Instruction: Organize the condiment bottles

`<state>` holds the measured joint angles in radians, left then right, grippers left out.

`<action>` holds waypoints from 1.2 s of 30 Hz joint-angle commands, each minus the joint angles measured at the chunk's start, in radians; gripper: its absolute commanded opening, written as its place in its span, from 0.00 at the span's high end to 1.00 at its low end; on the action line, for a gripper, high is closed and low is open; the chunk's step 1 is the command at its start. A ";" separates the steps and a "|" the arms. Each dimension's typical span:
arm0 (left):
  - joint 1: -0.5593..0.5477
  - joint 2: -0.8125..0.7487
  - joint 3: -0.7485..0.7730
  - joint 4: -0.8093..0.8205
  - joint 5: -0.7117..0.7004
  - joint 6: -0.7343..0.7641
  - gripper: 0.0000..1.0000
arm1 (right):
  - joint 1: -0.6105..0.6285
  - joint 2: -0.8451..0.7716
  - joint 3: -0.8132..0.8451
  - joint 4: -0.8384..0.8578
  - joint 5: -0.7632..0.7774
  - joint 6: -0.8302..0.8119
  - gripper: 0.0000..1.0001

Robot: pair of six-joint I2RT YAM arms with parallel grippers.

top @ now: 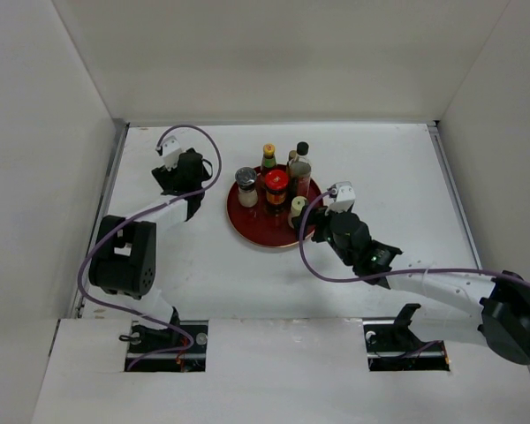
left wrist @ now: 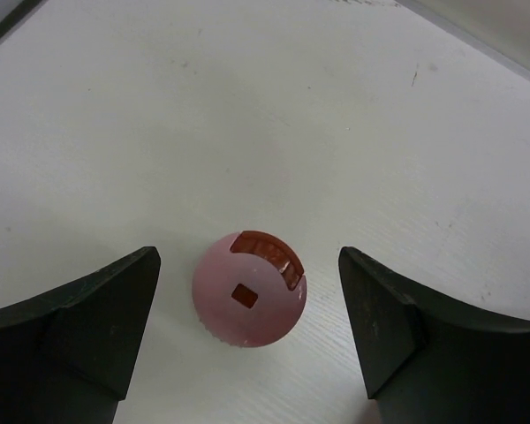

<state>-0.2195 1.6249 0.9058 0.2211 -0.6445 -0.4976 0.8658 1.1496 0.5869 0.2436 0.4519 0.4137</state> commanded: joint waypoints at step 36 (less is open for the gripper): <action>-0.636 -0.292 -0.252 0.152 -0.049 0.004 0.63 | -0.133 -0.088 -0.099 0.152 0.033 0.111 0.00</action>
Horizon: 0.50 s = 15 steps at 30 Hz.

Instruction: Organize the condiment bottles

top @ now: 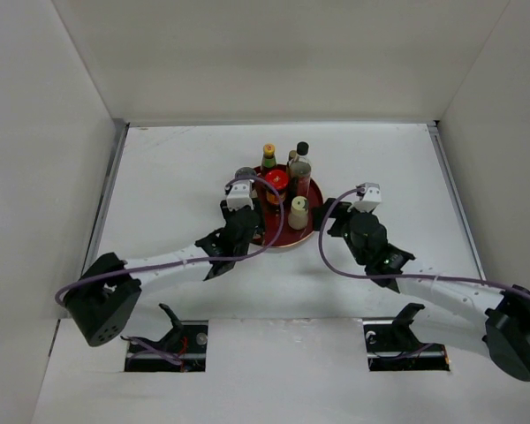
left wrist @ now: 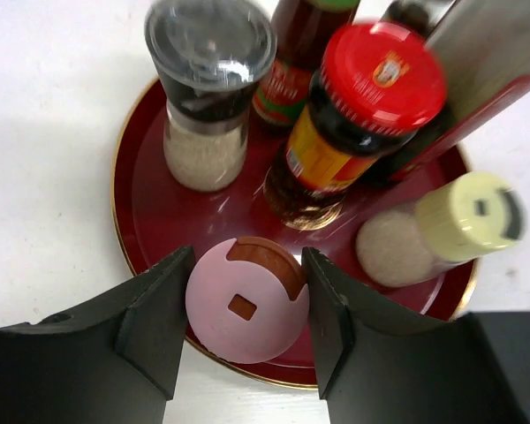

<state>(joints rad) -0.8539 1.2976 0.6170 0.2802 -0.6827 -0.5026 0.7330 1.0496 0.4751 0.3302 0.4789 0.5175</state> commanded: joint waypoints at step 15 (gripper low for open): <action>-0.027 0.013 -0.013 0.169 -0.041 0.029 0.00 | -0.007 0.018 0.010 0.073 0.003 0.006 0.00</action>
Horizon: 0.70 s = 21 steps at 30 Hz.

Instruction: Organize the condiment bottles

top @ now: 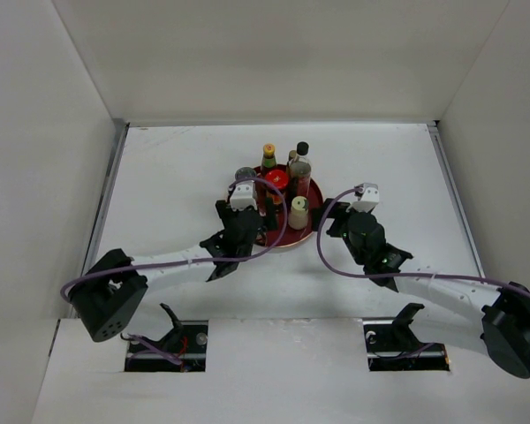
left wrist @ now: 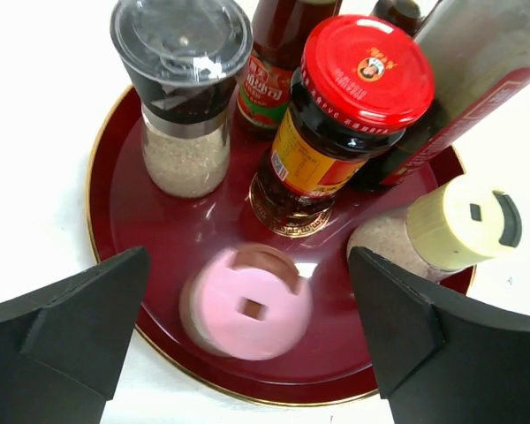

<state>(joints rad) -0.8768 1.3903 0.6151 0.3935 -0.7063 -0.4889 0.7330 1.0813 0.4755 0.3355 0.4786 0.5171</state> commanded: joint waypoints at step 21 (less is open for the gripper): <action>0.523 -0.476 -0.238 -0.214 0.249 -0.261 0.00 | -0.163 -0.080 -0.028 -0.043 0.075 0.161 0.00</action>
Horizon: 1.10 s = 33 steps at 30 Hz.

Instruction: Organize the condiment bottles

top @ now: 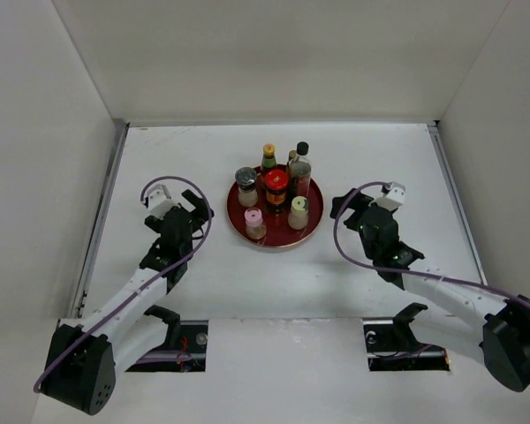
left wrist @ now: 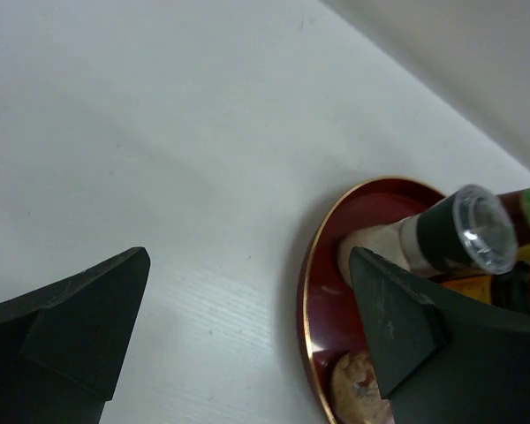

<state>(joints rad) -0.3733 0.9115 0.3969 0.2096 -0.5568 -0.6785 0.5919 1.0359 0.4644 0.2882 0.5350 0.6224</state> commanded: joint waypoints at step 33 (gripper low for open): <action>-0.086 0.018 0.043 -0.104 0.015 -0.043 0.00 | -0.077 0.075 0.006 0.009 -0.058 0.085 0.00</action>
<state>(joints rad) -0.4530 0.9340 0.3920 0.0700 -0.5228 -0.7361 0.5182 1.1110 0.4423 0.2695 0.4812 0.7040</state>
